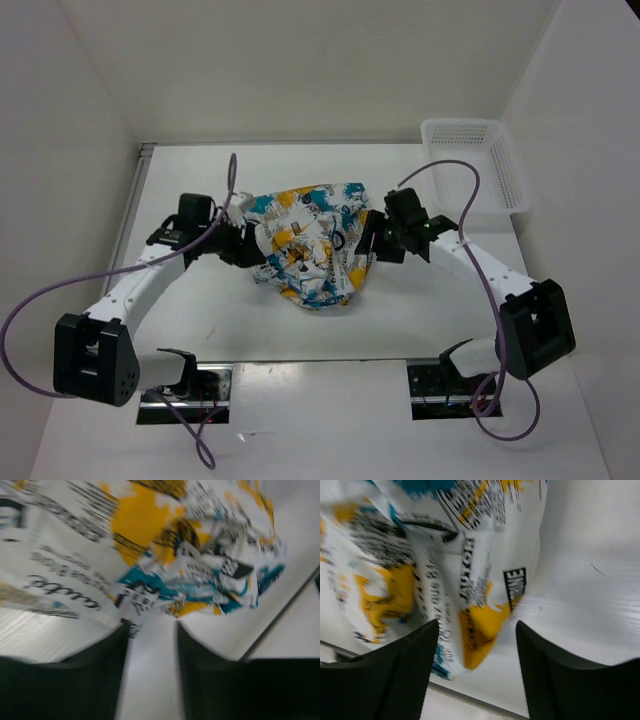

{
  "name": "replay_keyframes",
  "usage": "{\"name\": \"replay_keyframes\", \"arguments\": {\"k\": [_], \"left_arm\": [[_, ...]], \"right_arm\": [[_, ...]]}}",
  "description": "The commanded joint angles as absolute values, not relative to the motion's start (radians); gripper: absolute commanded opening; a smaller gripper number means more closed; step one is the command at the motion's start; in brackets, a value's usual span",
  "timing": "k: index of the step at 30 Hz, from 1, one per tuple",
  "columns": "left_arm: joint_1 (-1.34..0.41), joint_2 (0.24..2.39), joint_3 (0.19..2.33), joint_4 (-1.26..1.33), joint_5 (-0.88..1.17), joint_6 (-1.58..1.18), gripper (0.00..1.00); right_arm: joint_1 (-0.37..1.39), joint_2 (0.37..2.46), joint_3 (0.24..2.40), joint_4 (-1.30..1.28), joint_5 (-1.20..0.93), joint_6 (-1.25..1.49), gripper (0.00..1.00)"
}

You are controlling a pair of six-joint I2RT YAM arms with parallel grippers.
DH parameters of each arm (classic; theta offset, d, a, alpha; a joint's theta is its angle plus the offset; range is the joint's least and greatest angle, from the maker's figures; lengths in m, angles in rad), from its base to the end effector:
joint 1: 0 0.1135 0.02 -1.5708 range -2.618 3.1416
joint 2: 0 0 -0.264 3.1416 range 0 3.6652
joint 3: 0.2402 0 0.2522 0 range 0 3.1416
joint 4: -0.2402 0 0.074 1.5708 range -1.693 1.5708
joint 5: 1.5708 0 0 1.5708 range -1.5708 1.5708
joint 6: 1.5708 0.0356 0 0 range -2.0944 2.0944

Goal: Fold and stack the shorts
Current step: Flatten the shorts out

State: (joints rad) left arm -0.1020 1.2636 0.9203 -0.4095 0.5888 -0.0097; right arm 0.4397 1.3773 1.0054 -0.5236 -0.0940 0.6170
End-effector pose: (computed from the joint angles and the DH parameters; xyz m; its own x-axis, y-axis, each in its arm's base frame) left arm 0.2632 -0.0468 0.2684 -0.6848 0.0620 -0.7261 0.4813 0.7866 -0.3868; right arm 0.2589 0.1255 0.2540 -0.8520 0.2358 -0.4675 0.0197 0.9066 0.4214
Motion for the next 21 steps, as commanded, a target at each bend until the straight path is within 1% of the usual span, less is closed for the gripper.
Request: {"name": "replay_keyframes", "arguments": {"k": [1, 2, 3, 4, 5, 7, 8, 9, 10, 12, 13, 14, 15, 16, 17, 18, 19, 20, 21], "left_arm": [[-0.202, 1.229, 0.850, -0.347, 0.626, 0.000, 0.62], [-0.262, 1.229, 0.841, -0.335, 0.626, 0.000, 0.66], [-0.293, 1.229, 0.841, -0.334, 0.626, 0.000, 0.69], [-0.326, 1.238, 0.841, -0.306, 0.626, 0.000, 0.74], [-0.389, 1.247, 0.866, -0.296, 0.614, 0.000, 0.85], [-0.442, 1.297, 0.876, -0.266, 0.600, 0.000, 0.91], [-0.463, 1.321, 0.887, -0.247, 0.591, 0.000, 0.94], [-0.500, 1.347, 0.897, -0.229, 0.591, 0.000, 0.94], [-0.517, 1.394, 0.908, -0.189, 0.591, 0.000, 0.95], [-0.566, 1.436, 0.928, -0.131, 0.581, 0.000, 0.95], [-0.577, 1.484, 0.949, -0.121, 0.563, 0.000, 0.95], [-0.577, 1.511, 0.950, -0.112, 0.563, 0.000, 0.91], [-0.577, 1.560, 0.966, -0.112, 0.537, 0.000, 0.84], [-0.577, 1.577, 0.979, -0.112, 0.537, 0.000, 0.59], [-0.577, 1.589, 1.008, -0.127, 0.520, 0.000, 0.40], [-0.577, 1.598, 1.031, -0.153, 0.471, 0.000, 0.18], [-0.577, 1.598, 1.057, -0.179, 0.448, 0.000, 0.05], [-0.577, 1.589, 1.086, -0.236, 0.427, 0.000, 0.00], [-0.543, 1.569, 1.142, -0.257, 0.410, 0.000, 0.00]], "right_arm": [[0.442, 1.350, 0.925, -0.454, -0.185, 0.678, 0.72], [0.442, 1.350, 0.911, -0.437, -0.208, 0.678, 0.82], [0.442, 1.367, 0.888, -0.414, -0.242, 0.690, 0.84], [0.451, 1.377, 0.876, -0.399, -0.261, 0.699, 0.84], [0.451, 1.402, 0.865, -0.381, -0.281, 0.710, 0.84], [0.463, 1.431, 0.853, -0.356, -0.308, 0.721, 0.84], [0.463, 1.452, 0.853, -0.339, -0.308, 0.721, 0.84], [0.475, 1.462, 0.842, -0.321, -0.308, 0.721, 0.84], [0.476, 1.471, 0.842, -0.311, -0.319, 0.721, 0.83], [0.486, 1.500, 0.842, -0.286, -0.319, 0.732, 0.79], [0.486, 1.511, 0.842, -0.275, -0.319, 0.732, 0.75], [0.486, 1.543, 0.842, -0.262, -0.319, 0.732, 0.71], [0.497, 1.558, 0.851, -0.252, -0.319, 0.732, 0.64], [0.497, 1.571, 0.860, -0.252, -0.319, 0.732, 0.46], [0.497, 1.581, 0.889, -0.252, -0.302, 0.732, 0.32], [0.506, 1.582, 0.906, -0.290, -0.282, 0.732, 0.19], [0.506, 1.582, 0.926, -0.311, -0.231, 0.732, 0.09], [0.506, 1.572, 0.974, -0.330, -0.204, 0.713, 0.00], [0.506, 1.562, 1.000, -0.348, -0.181, 0.697, 0.00]]}}
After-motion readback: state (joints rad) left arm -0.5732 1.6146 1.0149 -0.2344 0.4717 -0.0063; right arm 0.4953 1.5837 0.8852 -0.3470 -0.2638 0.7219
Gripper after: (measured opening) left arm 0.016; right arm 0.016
